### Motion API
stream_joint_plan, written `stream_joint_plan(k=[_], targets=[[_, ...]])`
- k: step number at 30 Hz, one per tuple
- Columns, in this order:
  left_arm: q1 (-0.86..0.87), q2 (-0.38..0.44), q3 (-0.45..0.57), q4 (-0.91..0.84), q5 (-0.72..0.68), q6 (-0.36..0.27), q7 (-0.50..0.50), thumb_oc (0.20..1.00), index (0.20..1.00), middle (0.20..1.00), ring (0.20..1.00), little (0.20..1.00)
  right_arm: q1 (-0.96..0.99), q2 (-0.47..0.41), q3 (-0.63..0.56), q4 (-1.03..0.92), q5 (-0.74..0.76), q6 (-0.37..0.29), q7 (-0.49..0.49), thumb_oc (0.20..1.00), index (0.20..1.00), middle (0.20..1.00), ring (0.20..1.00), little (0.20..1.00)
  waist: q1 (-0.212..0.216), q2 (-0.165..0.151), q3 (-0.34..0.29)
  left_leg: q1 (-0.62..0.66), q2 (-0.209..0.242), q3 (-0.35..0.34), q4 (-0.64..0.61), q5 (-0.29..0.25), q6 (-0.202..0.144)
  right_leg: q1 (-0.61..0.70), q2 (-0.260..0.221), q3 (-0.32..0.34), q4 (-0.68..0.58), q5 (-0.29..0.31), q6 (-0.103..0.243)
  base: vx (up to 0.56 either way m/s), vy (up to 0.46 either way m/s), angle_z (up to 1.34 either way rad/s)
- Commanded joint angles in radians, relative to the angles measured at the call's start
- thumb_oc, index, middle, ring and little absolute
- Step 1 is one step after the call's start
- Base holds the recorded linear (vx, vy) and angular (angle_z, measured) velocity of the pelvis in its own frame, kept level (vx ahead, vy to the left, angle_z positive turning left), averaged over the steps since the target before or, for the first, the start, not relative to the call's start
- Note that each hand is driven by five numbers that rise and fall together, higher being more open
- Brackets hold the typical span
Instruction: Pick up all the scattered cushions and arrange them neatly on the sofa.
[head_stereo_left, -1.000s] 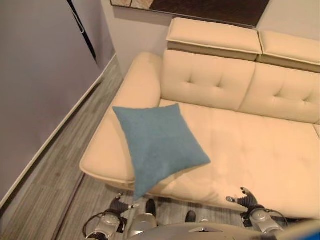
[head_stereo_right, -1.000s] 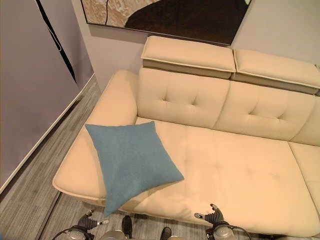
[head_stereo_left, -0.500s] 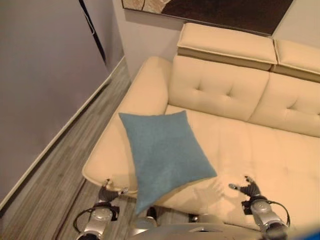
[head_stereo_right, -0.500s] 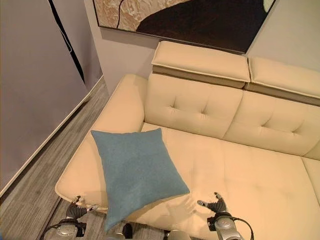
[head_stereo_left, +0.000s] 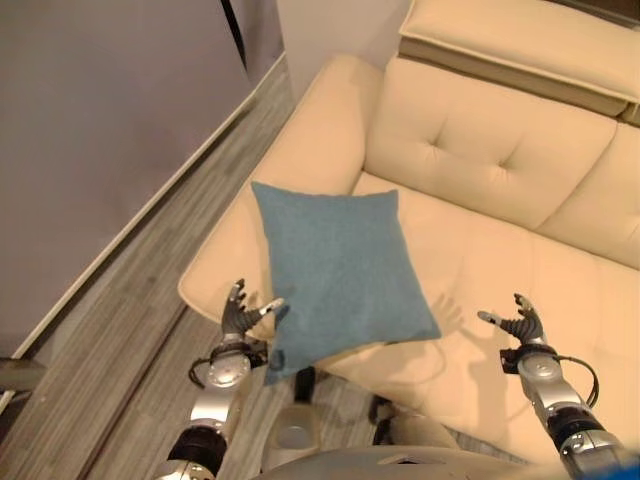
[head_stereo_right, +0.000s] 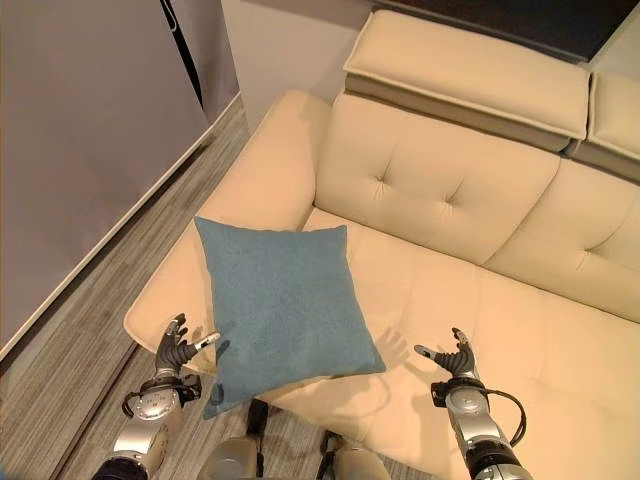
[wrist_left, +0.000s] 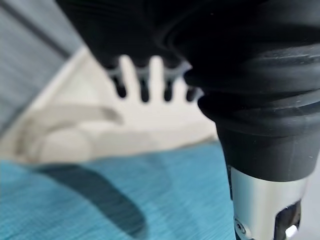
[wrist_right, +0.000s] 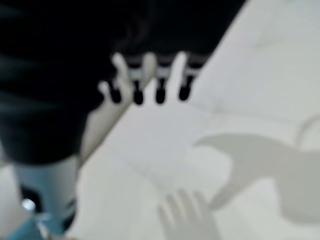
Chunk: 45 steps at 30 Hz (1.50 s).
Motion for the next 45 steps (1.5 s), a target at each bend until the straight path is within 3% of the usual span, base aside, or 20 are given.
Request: stream_joint_plan(k=[1,8,14,16,26,39,45], targets=[[-0.097,0.031,-0.014,0.015,-0.009,-0.045,0.003,1.0,1.0,1.0,1.0,1.0,-0.066,-0.041,0.034,-0.028,0.06,-0.031,-0.044,1.0,1.0,1.0,1.0,1.0,0.003,-0.04,0.011,-0.045,-0.044,0.014,-0.001,0.01,-0.006,-0.069,-0.061,0.028,0.128,-0.056,0.055,-0.1,-0.028,0.06],[-0.231,0.046,-0.076,0.126,-0.013,-0.05,0.01,1.0,1.0,1.0,1.0,1.0,-0.217,-0.067,0.059,-0.036,0.151,-0.047,-0.056,1.0,1.0,1.0,1.0,1.0,-0.002,-0.014,0.024,-0.197,-0.041,0.022,-0.002,0.049,-0.017,-0.251,-0.074,0.037,0.185,-0.044,0.05,-0.09,-0.006,-0.02],[-0.272,0.041,-0.11,0.202,-0.012,-0.047,0.003,1.0,1.0,1.0,1.0,1.0,-0.291,-0.081,0.069,-0.043,0.204,-0.061,-0.053,1.0,1.0,1.0,1.0,1.0,-0.004,0.003,0.027,-0.257,-0.038,0.026,-0.02,0.068,-0.027,-0.323,-0.077,0.04,0.192,-0.035,0.053,-0.03,0.001,-0.03],[-0.269,0.037,-0.121,0.21,-0.007,-0.046,-0.002,1.0,1.0,1.0,1.0,1.0,-0.312,-0.082,0.071,-0.054,0.222,-0.072,-0.053,1.0,1.0,1.0,1.0,1.0,-0.003,0.01,0.024,-0.26,-0.033,0.021,-0.02,0.042,-0.036,-0.334,-0.074,0.052,0.197,-0.059,0.061,0.07,-0.022,-0.06],[-0.279,0.01,-0.159,0.198,-0.019,-0.06,-0.016,1.0,1.0,1.0,1.0,1.0,-0.408,-0.079,0.129,-0.11,0.294,-0.104,-0.007,1.0,1.0,1.0,1.0,1.0,0.01,0.032,0.039,-0.317,-0.04,0.023,-0.02,0.05,-0.047,-0.402,-0.075,0.061,0.201,-0.052,0.063,0.0,-0.012,-0.02],[-0.483,-0.002,-0.186,0.106,-0.058,-0.09,0.061,1.0,1.0,1.0,1.0,1.0,-0.552,0.002,0.282,-0.056,0.238,-0.089,0.015,1.0,1.0,1.0,1.0,1.0,0.028,0.081,0.075,-0.401,-0.05,0.008,-0.02,0.075,-0.053,-0.498,-0.08,0.058,0.22,-0.045,0.066,-0.02,-0.009,0.03],[-0.573,-0.049,-0.218,0.088,-0.063,-0.095,0.11,1.0,1.0,1.0,1.0,1.0,-0.586,0.079,0.322,-0.037,0.207,-0.087,-0.003,1.0,1.0,1.0,1.0,1.0,0.025,0.097,0.092,-0.442,-0.051,-0.003,-0.02,0.092,-0.056,-0.533,-0.083,0.052,0.218,-0.041,0.068,-0.02,-0.005,0.05]])
